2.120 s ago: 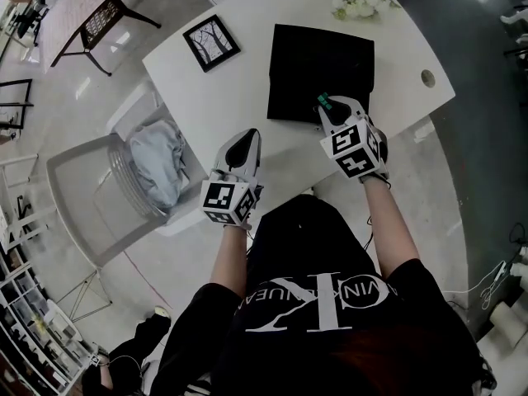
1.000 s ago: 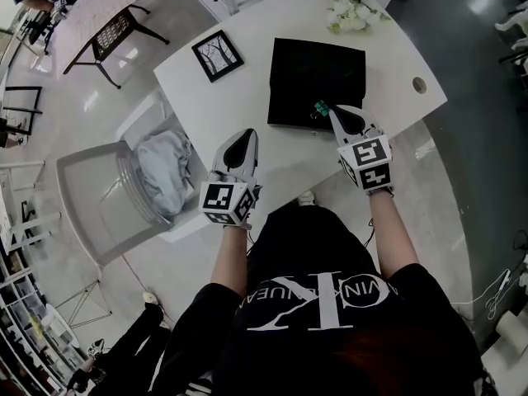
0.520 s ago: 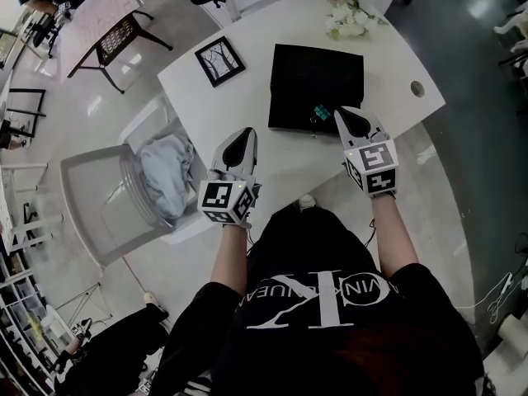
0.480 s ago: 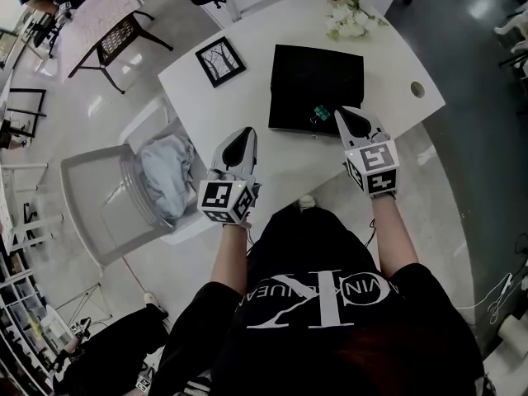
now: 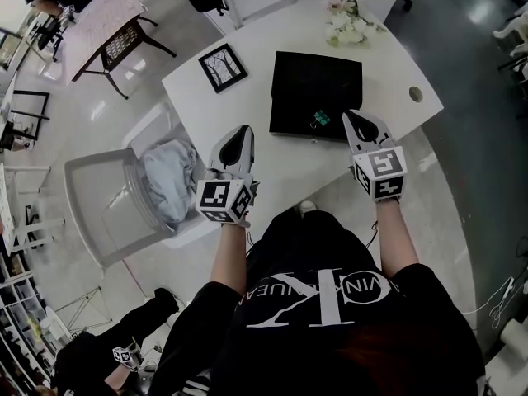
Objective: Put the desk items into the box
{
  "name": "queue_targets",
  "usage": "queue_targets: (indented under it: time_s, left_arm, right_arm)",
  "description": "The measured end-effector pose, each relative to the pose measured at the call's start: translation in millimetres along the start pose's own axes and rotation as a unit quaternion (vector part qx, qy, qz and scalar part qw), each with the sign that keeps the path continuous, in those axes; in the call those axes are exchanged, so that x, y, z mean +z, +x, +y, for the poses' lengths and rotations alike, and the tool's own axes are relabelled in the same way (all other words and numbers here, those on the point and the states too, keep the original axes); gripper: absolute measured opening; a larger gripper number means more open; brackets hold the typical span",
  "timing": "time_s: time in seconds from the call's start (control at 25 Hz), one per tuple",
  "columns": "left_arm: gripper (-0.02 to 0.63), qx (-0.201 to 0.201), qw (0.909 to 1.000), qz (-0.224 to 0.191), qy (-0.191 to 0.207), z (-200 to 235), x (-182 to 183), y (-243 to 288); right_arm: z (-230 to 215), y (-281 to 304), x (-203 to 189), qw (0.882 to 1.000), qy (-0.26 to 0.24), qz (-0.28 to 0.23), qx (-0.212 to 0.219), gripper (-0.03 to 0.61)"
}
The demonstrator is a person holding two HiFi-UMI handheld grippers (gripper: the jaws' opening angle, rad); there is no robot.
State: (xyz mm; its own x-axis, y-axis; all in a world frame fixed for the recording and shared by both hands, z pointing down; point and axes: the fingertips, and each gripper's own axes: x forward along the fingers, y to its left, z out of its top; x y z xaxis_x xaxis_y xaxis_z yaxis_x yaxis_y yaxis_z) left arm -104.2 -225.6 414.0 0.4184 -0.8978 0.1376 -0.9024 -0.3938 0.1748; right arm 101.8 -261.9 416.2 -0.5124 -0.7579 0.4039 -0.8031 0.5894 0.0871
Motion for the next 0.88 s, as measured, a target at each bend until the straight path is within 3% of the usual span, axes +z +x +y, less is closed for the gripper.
queue_targets:
  time_s: [0.88]
  left_arm:
    - [0.011, 0.011, 0.9985, -0.039, 0.035, 3.8, 39.3, -3.7]
  right_arm:
    - [-9.7, -16.1, 21.0, 0.997, 0.047, -0.067, -0.003, 0.014]
